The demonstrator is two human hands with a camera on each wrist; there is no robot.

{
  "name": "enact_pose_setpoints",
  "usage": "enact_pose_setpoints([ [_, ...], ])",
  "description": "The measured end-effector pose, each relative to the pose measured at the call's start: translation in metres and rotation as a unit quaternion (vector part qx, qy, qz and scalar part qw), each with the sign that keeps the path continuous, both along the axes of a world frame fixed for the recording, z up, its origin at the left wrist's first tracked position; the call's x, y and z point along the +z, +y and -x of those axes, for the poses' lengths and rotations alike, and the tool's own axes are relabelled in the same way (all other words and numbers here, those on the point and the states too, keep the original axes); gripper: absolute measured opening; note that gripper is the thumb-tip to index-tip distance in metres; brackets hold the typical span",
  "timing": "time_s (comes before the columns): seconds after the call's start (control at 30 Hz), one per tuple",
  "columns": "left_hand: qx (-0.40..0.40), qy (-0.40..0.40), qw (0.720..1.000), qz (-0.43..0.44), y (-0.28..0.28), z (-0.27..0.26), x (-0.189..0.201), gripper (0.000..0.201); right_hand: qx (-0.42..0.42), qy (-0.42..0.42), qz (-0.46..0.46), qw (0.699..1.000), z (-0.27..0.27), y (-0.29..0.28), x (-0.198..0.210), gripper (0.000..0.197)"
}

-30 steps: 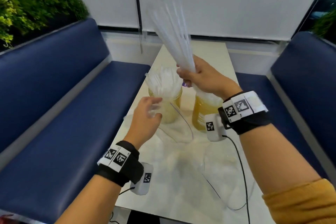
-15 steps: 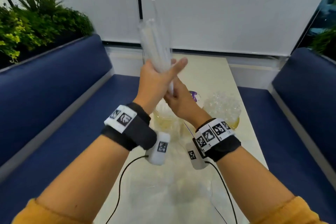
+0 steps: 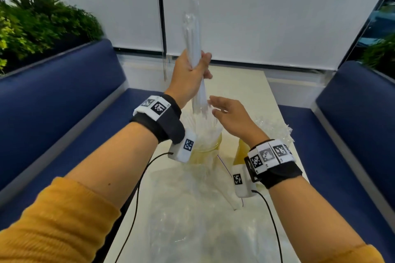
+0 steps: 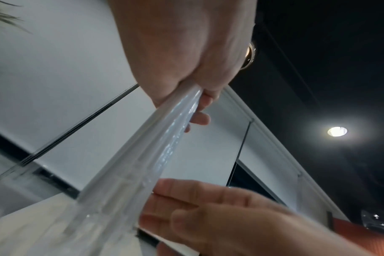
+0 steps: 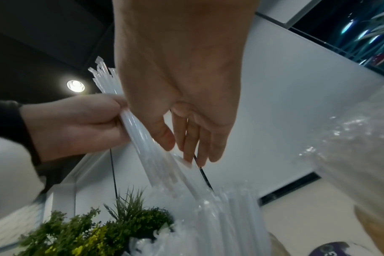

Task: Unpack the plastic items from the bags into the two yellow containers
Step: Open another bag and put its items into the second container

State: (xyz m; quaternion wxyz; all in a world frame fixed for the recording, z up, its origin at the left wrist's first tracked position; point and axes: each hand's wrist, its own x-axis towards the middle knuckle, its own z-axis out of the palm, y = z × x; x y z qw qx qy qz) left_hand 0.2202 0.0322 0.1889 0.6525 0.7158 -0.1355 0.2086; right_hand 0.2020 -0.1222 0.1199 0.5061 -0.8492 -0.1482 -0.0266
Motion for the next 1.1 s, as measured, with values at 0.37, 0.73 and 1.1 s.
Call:
enact_pose_setpoints([
  [0.37,-0.047,0.091,0.990,-0.095,-0.014,-0.015,-0.104,0.027,-0.097,-0.297,0.013,0.950,-0.020,0.024,0.026,0.046],
  [0.73,-0.003,0.101,0.987,-0.121,-0.001,-0.015,-0.111,0.031,-0.038,-0.232,0.282,0.930,-0.026,0.042,-0.010,0.041],
  [1.1,-0.036,0.106,0.945,-0.307,0.010,0.005,-0.095,0.089,0.011,-0.098,0.315,0.944,-0.023,0.021,-0.028,0.047],
])
